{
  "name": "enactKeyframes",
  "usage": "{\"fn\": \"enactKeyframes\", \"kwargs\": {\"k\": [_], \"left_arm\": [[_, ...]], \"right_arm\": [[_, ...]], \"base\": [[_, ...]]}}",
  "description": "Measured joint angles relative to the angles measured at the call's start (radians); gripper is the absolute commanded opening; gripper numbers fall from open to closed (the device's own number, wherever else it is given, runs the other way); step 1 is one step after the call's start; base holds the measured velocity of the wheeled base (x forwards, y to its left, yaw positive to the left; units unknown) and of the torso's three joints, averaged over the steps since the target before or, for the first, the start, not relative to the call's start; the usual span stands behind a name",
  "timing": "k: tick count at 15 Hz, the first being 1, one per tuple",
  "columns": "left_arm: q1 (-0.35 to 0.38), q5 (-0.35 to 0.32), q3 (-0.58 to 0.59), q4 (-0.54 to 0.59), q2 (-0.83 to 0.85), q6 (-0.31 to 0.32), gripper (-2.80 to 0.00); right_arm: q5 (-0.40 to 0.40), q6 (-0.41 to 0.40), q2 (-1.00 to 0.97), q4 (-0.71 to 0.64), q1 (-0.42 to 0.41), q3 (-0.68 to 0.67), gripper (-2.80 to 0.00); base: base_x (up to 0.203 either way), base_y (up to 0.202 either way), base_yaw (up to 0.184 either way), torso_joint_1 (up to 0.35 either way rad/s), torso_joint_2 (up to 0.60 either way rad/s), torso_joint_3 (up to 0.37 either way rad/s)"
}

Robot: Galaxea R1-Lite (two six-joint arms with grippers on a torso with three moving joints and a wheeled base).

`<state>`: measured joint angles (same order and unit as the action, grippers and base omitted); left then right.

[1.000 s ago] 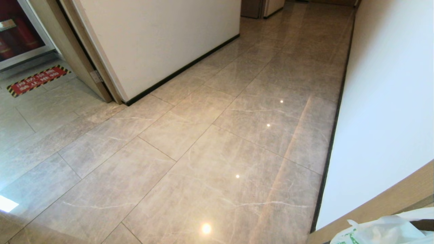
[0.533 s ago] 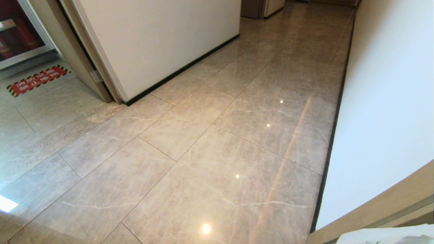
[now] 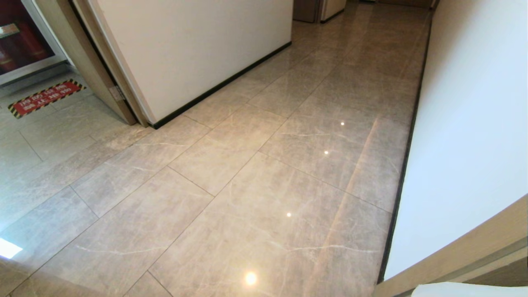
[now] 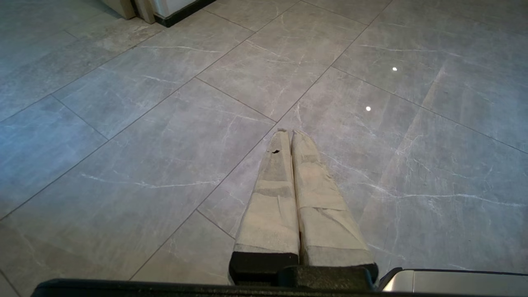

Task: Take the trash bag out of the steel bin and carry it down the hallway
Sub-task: Put the trash bag at the door

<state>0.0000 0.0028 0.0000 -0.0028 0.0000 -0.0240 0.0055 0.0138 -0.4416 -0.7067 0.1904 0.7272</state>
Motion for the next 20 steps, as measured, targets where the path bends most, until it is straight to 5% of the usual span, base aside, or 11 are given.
{"fn": "enactKeyframes", "kwargs": {"k": [20], "left_arm": [[-0.001, 0.0, 0.0, 0.001, 0.0, 0.001, -2.8]], "right_arm": [[0.026, -0.006, 0.086, -0.033, -0.001, -0.01, -2.8]], "base": [[0.0, 0.0, 0.0, 0.0, 0.0, 0.0]]}}
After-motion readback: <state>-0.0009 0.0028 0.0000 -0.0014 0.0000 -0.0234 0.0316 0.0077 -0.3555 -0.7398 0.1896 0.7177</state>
